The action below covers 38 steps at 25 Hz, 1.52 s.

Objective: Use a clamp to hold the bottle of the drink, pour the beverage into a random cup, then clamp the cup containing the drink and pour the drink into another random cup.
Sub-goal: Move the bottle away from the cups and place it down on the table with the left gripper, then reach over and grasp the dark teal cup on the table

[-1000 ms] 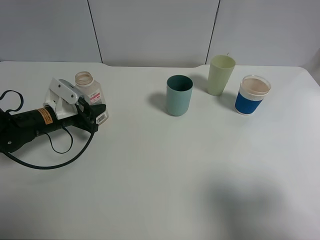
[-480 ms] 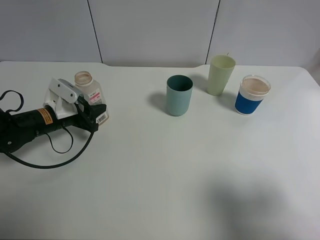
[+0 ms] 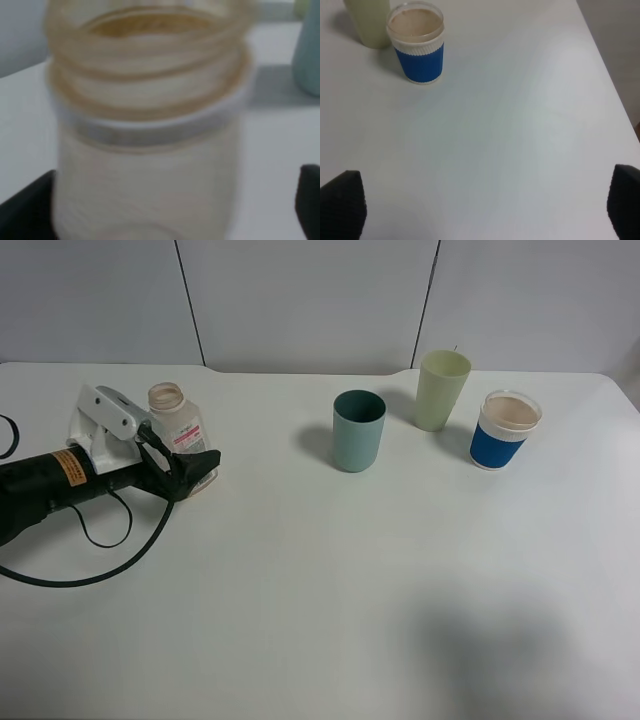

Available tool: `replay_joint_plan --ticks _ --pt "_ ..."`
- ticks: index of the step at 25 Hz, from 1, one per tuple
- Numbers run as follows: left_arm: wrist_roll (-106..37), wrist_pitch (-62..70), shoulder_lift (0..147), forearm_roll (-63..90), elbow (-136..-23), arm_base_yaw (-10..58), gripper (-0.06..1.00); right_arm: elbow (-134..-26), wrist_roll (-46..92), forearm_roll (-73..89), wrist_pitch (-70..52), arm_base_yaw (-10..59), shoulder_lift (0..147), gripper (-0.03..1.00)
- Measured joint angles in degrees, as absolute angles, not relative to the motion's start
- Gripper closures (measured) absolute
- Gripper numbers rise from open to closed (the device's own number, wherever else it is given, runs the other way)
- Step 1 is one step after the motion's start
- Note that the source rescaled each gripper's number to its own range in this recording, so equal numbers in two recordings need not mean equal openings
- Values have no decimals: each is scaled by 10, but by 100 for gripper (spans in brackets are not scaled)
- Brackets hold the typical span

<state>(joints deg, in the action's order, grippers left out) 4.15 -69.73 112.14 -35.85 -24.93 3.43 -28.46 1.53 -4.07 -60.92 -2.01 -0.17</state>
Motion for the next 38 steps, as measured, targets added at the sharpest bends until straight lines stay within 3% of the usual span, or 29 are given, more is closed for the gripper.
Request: replay_joint_plan --ticks 14,24,27,32,38 --pt "46 -688 885 -265 -40 34 7 -285 15 -41 -609 -20 -2 9" --pt "180 -598 643 -239 -11 34 7 -285 15 -41 -609 -20 -2 9" --pt "220 -510 571 -239 -43 34 7 -285 15 -41 -609 -20 -2 9" --pt "268 -284 474 -235 -127 34 -4 -285 15 -41 -609 -20 -2 9" --pt "239 -56 376 -157 -212 34 -5 -285 15 -41 -609 -20 -2 9"
